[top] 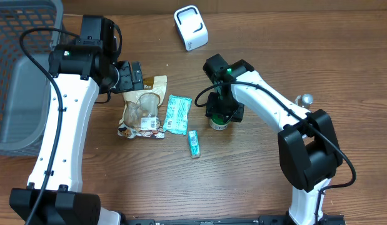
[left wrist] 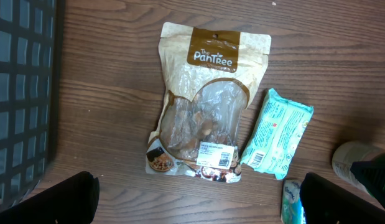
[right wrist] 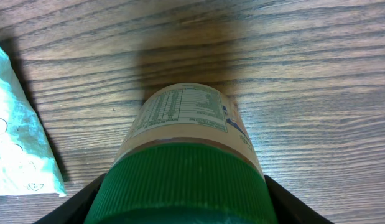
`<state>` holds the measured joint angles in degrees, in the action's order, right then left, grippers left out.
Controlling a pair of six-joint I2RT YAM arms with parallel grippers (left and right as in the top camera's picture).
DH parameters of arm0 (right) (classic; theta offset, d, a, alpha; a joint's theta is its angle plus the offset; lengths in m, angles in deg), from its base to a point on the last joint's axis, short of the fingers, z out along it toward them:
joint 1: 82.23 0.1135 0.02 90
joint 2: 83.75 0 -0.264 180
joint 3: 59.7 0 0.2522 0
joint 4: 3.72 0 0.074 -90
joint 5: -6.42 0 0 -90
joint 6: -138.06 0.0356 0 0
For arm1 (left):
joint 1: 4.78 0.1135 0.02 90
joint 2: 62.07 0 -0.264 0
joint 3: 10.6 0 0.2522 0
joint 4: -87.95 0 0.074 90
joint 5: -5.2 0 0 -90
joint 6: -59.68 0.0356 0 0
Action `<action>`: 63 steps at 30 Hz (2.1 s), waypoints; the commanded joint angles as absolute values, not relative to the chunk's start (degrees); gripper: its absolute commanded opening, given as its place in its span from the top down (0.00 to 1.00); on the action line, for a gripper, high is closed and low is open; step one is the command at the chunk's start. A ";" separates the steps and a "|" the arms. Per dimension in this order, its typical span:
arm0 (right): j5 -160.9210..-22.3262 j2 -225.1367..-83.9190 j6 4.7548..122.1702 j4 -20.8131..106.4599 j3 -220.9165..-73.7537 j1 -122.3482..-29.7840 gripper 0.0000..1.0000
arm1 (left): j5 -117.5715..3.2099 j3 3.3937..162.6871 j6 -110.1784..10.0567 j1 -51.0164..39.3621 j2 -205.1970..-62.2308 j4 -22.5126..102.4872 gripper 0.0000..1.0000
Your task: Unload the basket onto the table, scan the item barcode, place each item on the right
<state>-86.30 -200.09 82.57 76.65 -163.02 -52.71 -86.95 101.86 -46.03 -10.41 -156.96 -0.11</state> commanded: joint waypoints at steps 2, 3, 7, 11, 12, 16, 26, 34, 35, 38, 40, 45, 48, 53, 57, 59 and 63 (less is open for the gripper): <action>-86.72 -200.48 82.08 76.32 -162.71 -52.30 0.30 | -86.67 101.77 -45.55 -10.47 -157.42 -0.09 0.00; -86.69 -200.48 82.11 76.30 -162.71 -52.30 0.27 | -86.67 101.77 -45.55 -10.47 -157.42 -0.09 0.00; -86.69 -200.48 82.11 76.12 -162.71 -52.30 0.21 | -86.67 101.77 -45.53 -10.47 -157.42 -0.09 0.01; -86.72 -200.48 82.11 76.19 -162.71 -52.30 0.19 | -86.67 101.77 -45.55 -10.47 -157.42 -0.09 0.00; -86.72 -200.48 82.13 76.21 -162.71 -52.30 0.18 | -86.67 101.77 -45.55 -10.47 -157.42 -0.09 0.00; -86.74 -200.46 82.54 76.36 -162.71 -52.30 0.14 | -86.67 101.77 -45.55 -10.47 -157.42 -0.09 0.00; -87.53 -200.48 82.50 76.30 -162.71 -52.30 0.02 | -86.67 101.77 -45.55 -10.47 -157.42 -0.09 0.01; -87.53 -200.48 82.48 76.25 -162.71 -52.30 0.00 | -86.67 101.77 -45.55 -10.47 -157.42 -0.09 0.00; -87.55 -200.48 82.48 76.10 -162.71 -52.30 0.00 | -86.67 101.77 -45.55 -10.47 -157.42 -0.09 0.01; -87.55 -200.48 82.50 74.59 -162.71 -52.30 0.00 | -86.67 101.77 -45.55 -10.47 -157.42 -0.09 0.00; -87.55 -200.48 82.50 73.83 -162.71 -52.30 0.00 | -86.67 101.77 -45.55 -10.47 -157.42 -0.09 0.01; -88.53 -200.48 82.48 73.81 -162.71 -52.30 0.00 | -86.67 101.77 -45.55 -10.47 -157.42 -0.09 0.01; -89.51 -200.48 82.48 73.74 -162.71 -52.30 0.00 | -86.67 101.77 -45.55 -10.47 -157.42 -0.09 0.01; -89.91 -200.48 82.50 73.74 -162.71 -52.30 0.00 | -86.67 101.77 -45.55 -10.47 -157.42 -0.09 0.00; -89.91 -200.48 82.50 73.76 -162.71 -52.30 0.00 | -86.67 101.77 -45.55 -10.47 -157.42 -0.09 0.01; -89.91 -200.48 82.50 73.96 -162.71 -52.30 0.01 | -86.67 101.77 -45.55 -10.47 -157.42 -0.09 0.01; -89.89 -200.48 82.50 74.29 -162.71 -52.30 0.00 | -86.67 101.77 -45.55 -10.47 -157.42 -0.09 0.00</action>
<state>-89.38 -200.11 82.41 74.26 -162.95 -52.56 -86.95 101.86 -46.03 -10.41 -156.96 -0.11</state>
